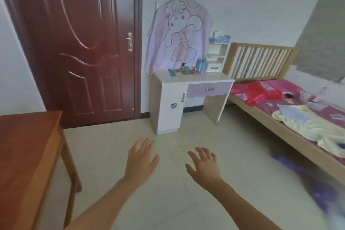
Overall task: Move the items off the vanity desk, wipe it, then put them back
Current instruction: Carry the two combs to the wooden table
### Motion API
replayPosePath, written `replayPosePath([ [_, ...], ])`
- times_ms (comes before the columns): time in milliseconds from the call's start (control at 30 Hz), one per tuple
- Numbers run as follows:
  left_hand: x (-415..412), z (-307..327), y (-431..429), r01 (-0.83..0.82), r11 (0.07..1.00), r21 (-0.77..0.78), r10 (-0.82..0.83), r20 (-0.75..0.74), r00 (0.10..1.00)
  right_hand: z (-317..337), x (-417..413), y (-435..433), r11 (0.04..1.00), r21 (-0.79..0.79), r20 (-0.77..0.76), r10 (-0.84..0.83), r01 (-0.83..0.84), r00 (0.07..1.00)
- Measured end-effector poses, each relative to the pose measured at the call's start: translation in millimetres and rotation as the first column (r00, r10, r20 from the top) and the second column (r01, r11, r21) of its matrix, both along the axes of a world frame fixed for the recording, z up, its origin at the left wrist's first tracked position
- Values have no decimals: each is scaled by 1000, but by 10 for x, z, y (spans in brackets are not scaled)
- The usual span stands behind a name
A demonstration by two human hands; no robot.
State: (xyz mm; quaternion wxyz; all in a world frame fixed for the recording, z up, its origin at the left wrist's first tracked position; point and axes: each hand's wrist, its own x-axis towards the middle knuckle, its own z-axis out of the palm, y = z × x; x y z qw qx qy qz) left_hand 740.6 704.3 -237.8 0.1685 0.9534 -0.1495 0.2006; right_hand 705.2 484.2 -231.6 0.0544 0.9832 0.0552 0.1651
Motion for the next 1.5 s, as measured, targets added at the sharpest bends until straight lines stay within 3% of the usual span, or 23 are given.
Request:
replayPosePath([
  [300, -198, 152, -1337, 106, 994, -23, -107, -61, 992, 185, -318, -1212, 999, 34, 167, -33, 28, 985],
  [467, 116, 156, -1684, 61, 995, -74, -62, -17, 998, 133, -29, -1590, 999, 22, 189, -28, 24, 982],
  [833, 1714, 39, -2119, -11, 986, -168, 17, 35, 999, 88, 1512, -2496, 997, -66, 181, 41, -30, 983],
  [1133, 2902, -80, -3022, 77, 979, -188, -55, 120, 991, -106, 2626, -3373, 1000, -4, 143, -2, 2, 990],
  [1400, 4006, -55, -3794, -83, 974, -212, 84, -5, 996, 4, 4039, -4049, 987, 12, 112, 157, -159, 981],
  [1500, 4401, 74, -4049, -129, 956, -262, 141, 27, 990, 112, 4587, -4305, 961, 14, 88, 276, -278, 957],
])
